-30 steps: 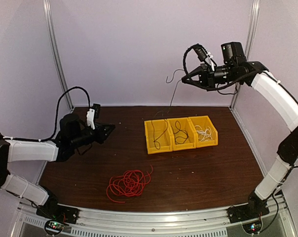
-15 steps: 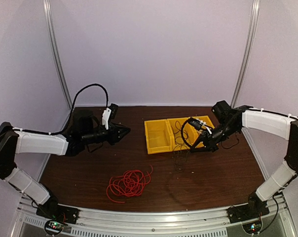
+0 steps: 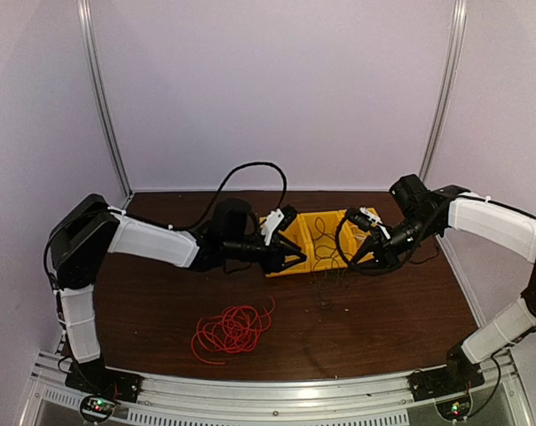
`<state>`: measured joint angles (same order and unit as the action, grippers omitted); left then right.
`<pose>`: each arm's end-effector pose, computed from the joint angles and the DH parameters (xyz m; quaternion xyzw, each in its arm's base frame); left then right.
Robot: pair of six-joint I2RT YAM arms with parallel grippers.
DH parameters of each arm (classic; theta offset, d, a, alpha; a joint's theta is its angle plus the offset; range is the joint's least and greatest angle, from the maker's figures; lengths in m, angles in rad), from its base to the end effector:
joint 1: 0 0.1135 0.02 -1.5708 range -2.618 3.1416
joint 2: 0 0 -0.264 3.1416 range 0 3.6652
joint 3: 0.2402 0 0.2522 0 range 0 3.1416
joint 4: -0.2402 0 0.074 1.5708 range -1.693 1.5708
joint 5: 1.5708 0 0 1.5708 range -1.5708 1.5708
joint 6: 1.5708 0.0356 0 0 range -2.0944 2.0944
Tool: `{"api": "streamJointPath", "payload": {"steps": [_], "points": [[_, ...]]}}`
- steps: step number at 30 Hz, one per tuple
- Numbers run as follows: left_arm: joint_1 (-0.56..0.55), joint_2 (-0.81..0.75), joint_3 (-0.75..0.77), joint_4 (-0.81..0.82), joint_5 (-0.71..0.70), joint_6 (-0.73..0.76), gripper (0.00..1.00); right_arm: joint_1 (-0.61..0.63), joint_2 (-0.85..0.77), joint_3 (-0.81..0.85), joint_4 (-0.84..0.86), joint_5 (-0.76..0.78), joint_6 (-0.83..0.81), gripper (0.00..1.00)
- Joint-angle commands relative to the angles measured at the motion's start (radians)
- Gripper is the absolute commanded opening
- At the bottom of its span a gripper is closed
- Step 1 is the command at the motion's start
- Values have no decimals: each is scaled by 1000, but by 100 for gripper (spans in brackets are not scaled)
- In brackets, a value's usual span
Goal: Untangle the cables
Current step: Pull the untangled cable.
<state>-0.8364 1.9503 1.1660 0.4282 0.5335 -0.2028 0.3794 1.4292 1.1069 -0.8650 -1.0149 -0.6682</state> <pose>0.2758 -0.3325 0.1917 0.3897 0.7058 -0.4612 0.3704 0.2385 0.1276 0.2681 -0.5093 0.6966 0.4481 0.2335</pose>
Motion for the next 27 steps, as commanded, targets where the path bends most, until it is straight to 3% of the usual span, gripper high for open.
{"api": "streamJointPath", "payload": {"steps": [1, 9, 21, 27], "points": [[-56, 73, 79, 0, 25, 40, 38, -6, -14, 7, -9, 2, -16, 0], [-75, 94, 34, 128, 13, -38, 36, -6, -42, 96, -30, -20, 14, 0], [-64, -194, -251, 87, -177, 13, 35, 1, -24, 454, -92, -65, 32, 0], [-61, -239, -350, 132, -274, -6, 38, 29, 31, 629, -87, -88, 67, 0]]}}
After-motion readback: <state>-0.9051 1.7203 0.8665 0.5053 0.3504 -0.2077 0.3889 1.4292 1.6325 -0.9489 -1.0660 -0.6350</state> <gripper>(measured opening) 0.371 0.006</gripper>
